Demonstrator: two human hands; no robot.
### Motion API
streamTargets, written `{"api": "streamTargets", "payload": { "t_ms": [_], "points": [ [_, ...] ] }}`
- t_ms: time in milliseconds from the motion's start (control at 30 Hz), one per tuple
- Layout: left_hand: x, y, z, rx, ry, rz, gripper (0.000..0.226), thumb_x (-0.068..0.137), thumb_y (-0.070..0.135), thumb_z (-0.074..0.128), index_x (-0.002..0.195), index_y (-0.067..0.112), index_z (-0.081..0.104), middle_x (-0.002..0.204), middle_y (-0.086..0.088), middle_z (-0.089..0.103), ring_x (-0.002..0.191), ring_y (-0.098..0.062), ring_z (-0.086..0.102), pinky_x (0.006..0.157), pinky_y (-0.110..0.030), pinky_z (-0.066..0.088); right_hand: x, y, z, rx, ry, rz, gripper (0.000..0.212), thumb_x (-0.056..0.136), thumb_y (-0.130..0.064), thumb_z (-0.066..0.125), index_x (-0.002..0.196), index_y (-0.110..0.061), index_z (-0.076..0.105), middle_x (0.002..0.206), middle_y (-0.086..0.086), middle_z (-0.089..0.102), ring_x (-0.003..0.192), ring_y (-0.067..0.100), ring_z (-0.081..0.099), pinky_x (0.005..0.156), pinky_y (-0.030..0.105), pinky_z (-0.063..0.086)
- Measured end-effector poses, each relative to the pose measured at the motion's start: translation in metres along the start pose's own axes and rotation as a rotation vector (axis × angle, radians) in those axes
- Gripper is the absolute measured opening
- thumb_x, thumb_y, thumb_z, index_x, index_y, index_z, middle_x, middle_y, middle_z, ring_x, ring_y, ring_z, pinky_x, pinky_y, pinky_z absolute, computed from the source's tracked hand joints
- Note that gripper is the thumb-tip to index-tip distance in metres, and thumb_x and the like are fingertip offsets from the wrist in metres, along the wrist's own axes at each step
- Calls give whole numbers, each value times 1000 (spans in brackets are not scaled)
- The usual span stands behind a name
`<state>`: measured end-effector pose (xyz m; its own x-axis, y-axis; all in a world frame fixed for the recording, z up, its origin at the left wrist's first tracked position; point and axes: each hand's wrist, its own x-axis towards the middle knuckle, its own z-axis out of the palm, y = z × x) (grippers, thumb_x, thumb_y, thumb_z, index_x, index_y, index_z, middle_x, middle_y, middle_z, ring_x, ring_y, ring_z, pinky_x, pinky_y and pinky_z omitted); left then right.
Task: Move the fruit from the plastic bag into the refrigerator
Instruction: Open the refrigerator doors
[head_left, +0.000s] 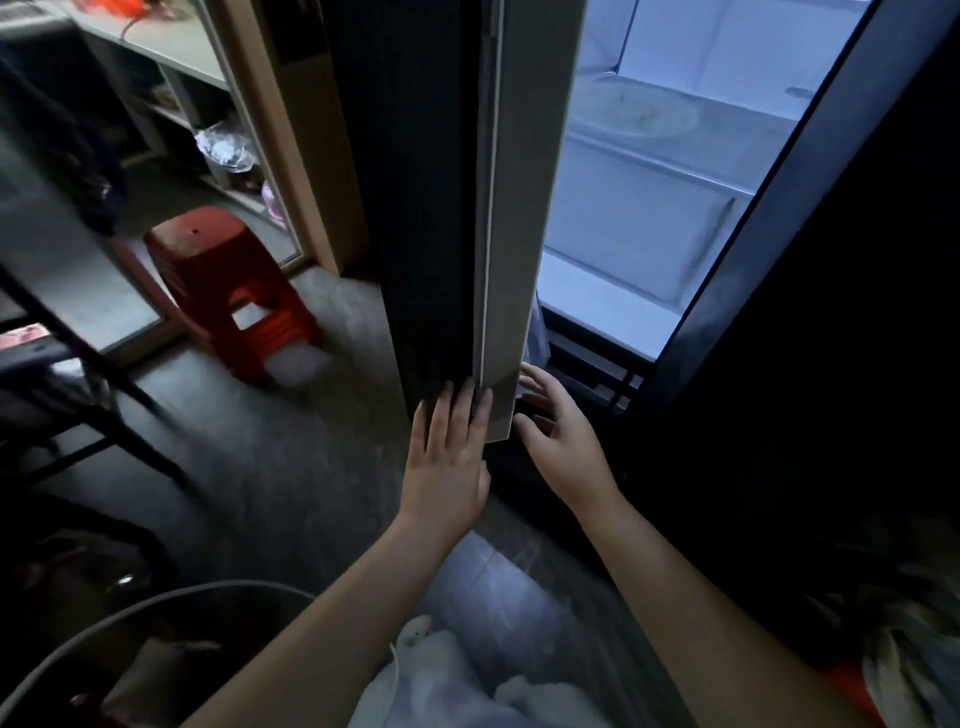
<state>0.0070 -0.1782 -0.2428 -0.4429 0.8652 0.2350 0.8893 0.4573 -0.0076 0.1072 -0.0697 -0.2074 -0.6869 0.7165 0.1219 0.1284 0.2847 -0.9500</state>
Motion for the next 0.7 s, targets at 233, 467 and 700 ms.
{"api": "streamTargets", "payload": {
  "t_ms": [233,467,700],
  "points": [
    [-17,-16,-2,-44,25,-106,90,73,30,67,149,10,23,153,-12,17,141,-30,20,113,-50,24,12,-1,16,-136,-91,-129,47,90,-8,58,135,-20,50,129,-9,56,119,-4,49,101,25,44],
    [-13,-33,-6,-99,44,-35,83,76,29,62,148,8,25,151,-13,26,138,-28,28,111,-46,30,44,-5,21,-499,-111,-254,51,88,-11,58,138,-15,45,138,-1,48,130,10,41,109,20,29],
    [9,-59,-10,-132,-22,-60,85,73,30,67,146,9,29,152,-12,29,139,-27,28,108,-43,33,66,-8,46,-741,-279,-266,64,91,-12,55,148,-21,29,156,-1,24,145,15,15,114,22,12]
  ]
}}
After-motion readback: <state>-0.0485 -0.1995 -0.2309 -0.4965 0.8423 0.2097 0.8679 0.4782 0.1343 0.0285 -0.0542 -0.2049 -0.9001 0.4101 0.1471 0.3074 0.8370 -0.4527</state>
